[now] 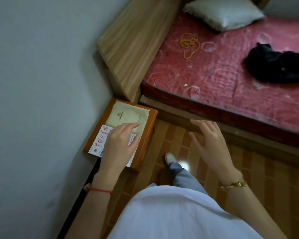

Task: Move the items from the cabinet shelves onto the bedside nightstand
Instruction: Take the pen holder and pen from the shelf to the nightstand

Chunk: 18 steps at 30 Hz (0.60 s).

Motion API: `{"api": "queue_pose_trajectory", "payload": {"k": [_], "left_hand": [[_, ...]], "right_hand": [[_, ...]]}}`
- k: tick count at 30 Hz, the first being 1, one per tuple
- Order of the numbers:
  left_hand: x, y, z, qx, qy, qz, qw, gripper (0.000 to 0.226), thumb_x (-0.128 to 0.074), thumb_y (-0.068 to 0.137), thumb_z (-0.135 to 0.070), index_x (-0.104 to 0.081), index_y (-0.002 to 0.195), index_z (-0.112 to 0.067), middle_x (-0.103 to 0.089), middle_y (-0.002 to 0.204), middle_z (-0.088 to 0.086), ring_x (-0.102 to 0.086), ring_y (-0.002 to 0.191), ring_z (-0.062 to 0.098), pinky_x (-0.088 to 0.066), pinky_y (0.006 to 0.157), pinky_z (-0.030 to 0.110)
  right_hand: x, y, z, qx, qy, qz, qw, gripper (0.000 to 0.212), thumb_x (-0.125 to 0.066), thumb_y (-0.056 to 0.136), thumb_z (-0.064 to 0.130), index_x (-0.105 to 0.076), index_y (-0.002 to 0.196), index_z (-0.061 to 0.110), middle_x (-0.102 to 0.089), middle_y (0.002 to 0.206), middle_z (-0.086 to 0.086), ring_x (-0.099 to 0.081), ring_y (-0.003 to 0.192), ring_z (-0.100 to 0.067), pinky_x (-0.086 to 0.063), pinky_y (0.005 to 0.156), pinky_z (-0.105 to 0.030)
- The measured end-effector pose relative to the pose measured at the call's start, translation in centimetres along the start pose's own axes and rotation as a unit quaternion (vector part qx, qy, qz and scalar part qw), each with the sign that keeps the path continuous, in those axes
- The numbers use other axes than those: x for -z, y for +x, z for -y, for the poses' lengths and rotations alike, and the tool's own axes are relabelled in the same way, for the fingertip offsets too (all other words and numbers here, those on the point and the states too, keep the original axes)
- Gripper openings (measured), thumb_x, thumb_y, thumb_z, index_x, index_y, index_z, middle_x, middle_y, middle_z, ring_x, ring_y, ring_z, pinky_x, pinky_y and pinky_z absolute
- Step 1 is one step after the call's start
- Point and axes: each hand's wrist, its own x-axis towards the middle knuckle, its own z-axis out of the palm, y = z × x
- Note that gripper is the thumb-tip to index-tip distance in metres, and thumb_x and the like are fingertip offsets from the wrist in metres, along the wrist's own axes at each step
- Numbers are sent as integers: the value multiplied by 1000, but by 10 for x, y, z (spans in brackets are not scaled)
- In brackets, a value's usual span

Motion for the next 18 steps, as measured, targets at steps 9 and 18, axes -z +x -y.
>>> {"api": "queue_pose_trajectory", "payload": {"k": [9,18], "left_hand": [[-30,-17,-76,-253,3,98,962,37,-65,94,-28,-61,130,-21,-65,126,-3,-59,120,13,-47,106,33],[-89,-83,-201,-451,-28,211,867,34,-66,92,-25,-64,126,-18,-67,119,-3,-61,112,14,-49,101,38]], "right_hand": [[54,-159,-5,-202,-37,-152,967,36,-62,92,17,-58,128,14,-60,119,1,-50,116,-11,-44,97,-24],[84,-328,-19,-389,-81,-256,881,39,-61,92,23,-55,130,20,-58,120,5,-48,117,-5,-34,99,-10]]}}
